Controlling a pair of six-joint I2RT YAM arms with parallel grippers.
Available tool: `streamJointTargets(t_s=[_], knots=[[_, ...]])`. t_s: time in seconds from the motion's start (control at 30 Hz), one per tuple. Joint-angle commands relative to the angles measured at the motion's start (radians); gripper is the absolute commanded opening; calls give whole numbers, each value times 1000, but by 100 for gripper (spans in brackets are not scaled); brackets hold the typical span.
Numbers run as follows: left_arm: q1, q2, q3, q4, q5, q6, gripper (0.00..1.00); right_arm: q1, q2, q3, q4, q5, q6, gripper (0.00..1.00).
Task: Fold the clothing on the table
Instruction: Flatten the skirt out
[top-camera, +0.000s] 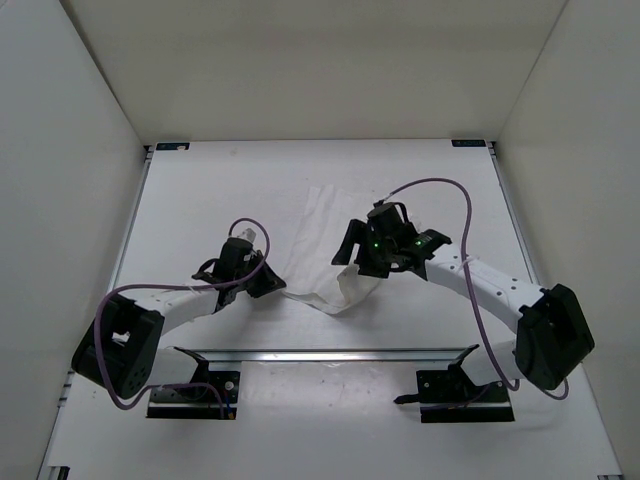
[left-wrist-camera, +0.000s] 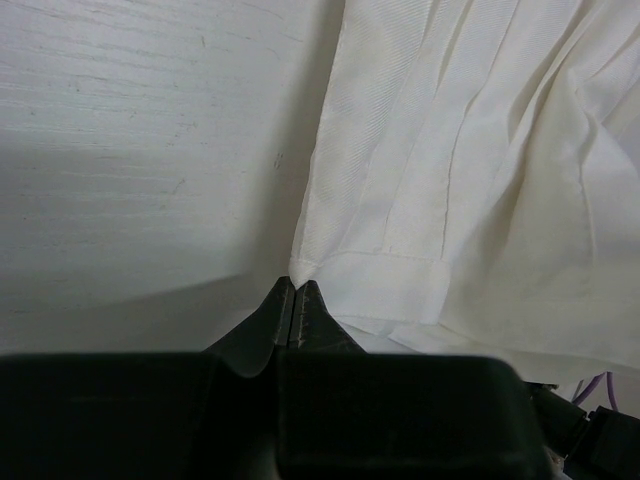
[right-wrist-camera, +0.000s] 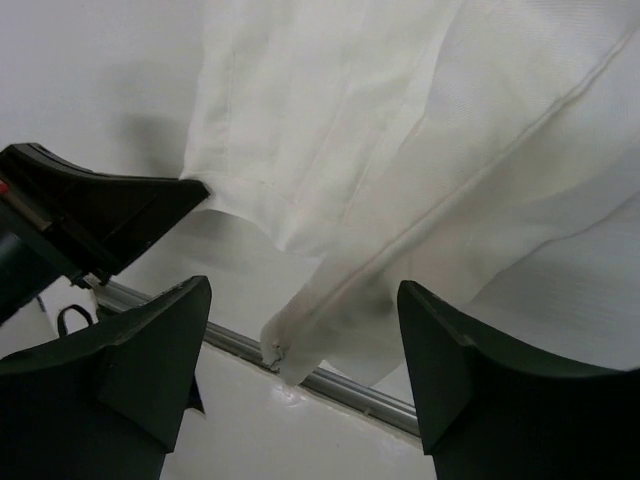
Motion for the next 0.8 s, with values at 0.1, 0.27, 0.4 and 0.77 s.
streamJointTargets(t_s=[0.1,0.27,0.4,0.77], knots=[[3,-41,-18,8,-5,11,0,45,63,96,-112,60,-32,39],[13,-44,-25,17,-2,9,0,18,70,113,-145,58,-35,0],[21,-39,9,-3,-5,41,0,-28,1,99,-151,80,-38,1],[106,20,383,-161,29,169,0,-415,-175,17,-112,-189,-245,0]])
